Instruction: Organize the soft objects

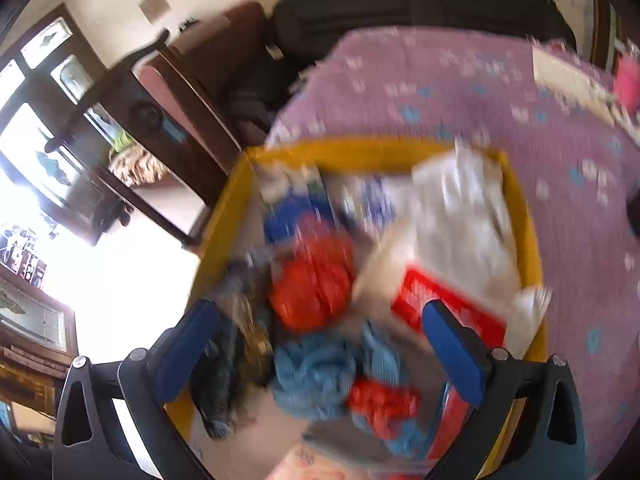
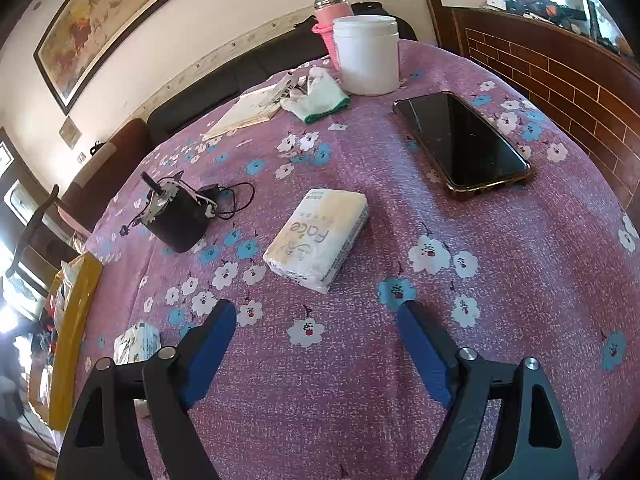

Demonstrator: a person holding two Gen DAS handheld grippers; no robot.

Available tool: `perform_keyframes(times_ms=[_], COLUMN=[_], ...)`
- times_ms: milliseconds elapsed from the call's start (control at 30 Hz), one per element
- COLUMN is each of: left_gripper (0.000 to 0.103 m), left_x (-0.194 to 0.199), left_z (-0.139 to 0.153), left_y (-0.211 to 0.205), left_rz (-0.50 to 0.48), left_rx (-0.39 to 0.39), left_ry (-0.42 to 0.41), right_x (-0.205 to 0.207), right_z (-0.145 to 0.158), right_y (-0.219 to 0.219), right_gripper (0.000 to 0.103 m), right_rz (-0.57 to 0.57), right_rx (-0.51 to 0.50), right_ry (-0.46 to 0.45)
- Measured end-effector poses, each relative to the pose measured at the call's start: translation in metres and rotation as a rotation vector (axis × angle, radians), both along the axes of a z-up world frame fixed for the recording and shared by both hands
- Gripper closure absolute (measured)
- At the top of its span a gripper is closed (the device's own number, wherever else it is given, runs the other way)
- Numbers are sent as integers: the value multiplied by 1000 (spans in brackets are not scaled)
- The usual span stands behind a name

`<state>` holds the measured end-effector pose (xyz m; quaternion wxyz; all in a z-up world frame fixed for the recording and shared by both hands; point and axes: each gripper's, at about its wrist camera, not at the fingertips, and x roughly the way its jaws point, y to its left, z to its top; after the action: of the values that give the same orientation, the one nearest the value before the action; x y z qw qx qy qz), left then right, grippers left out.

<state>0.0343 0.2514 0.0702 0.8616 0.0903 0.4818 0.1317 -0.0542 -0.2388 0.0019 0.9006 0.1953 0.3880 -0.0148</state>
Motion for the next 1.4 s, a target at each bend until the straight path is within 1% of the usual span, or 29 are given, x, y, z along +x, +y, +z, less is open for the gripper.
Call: perform_keyframes(times_ms=[33, 133, 167, 200, 233, 267, 300, 333, 367, 433, 500, 567, 633, 667, 700, 733, 767, 800, 833, 867, 900, 933, 1000, 1067, 1167, 1267, 1333, 1400], left_gripper=[0, 0, 0, 0, 0, 0, 0, 0, 0, 0, 0, 0, 0, 0, 0, 0, 0, 0, 0, 0, 0, 0, 0, 0, 0, 0, 0, 0], left_x=[7, 36, 44, 53, 59, 64, 66, 63, 55, 41, 7, -33, -69, -97, -110, -135, -148, -152, -156, -154, -149, -140, -130, -119, -107, -91, -78, -77], left_z=[3, 4, 1, -2, -12, -23, -29, -30, -22, -2, 37, 74, 101, 120, 129, 141, 145, 145, 137, 127, 114, 93, 63, 29, -2, -30, -44, -49], left_y=[-2, -13, -19, -27, -34, -38, -39, -37, -34, -31, -35, -44, -51, -57, -60, -65, -70, -70, -76, -84, -97, -118, -147, -178, -214, -234, -242, -248], left_rz=[6, -8, -17, -17, -11, -17, -26, -27, -23, -25, -59, -101, -140, -159, -171, -204, -233, -254, -296, -320, -337, -346, -362, -380, -397, -368, -343, -327], left_rx=[-2, -55, -37, 7, 86, 140, 142, 127, 97, 63, 12, -20, -67, -110, -139, -207, -277, -339, -464, -528, -559, -541, -506, -503, -464, -471, -480, -486], left_ry=[-15, -63, -63, -48, -12, 33, 59, 67, 48, -9, -147, -293, -409, -497, -540, -606, -637, -640, -593, -525, -438, -336, -245, -142, -70, 15, 46, 54], right_x=[0, 0, 0, 1, 1, 1, 1, 1, 2, 2, 3, 3, 3, 3, 2, 2, 2, 1, 1, 1, 1, 0, 0, -1, -2, -3, -2, -2], right_z=[0, 0, 0, 0, 0, 0, 0, 0, 0, 0, 0, 0, 0, 0, 0, 0, 0, 0, 0, 0, 0, 0, 0, 0, -1, -1, -1, -1], right_y=[1, 1, 1, 2, 2, 2, 2, 2, 2, 2, 2, 2, 2, 2, 2, 2, 2, 2, 2, 2, 2, 3, 3, 3, 3, 2, 2, 2], right_gripper=[15, 15, 15, 15, 15, 15, 15, 15, 15, 14, 13, 13, 13, 13, 13, 13, 13, 13, 13, 13, 13, 13, 13, 13, 13, 13, 12, 11], right_rz=[2, 2, 1, 0, -1, -2, -3, -3, -1, 1, 4, 5, 4, 1, -1, -4, -6, -9, -12, -14, -16, -17, -19, -22, -23, -21, -18, -14], right_rx=[-5, -6, -7, -8, -10, -13, -16, -18, -18, -16, -16, -15, -15, -16, -17, -20, -21, -21, -22, -23, -26, -29, -33, -33, -29, -25, -22, -17], right_ry=[1, 1, 1, 1, 1, 2, 2, 2, 2, 1, 1, 1, 1, 1, 2, 3, 3, 4, 4, 5, 6, 7, 8, 8, 7, 6, 6, 4])
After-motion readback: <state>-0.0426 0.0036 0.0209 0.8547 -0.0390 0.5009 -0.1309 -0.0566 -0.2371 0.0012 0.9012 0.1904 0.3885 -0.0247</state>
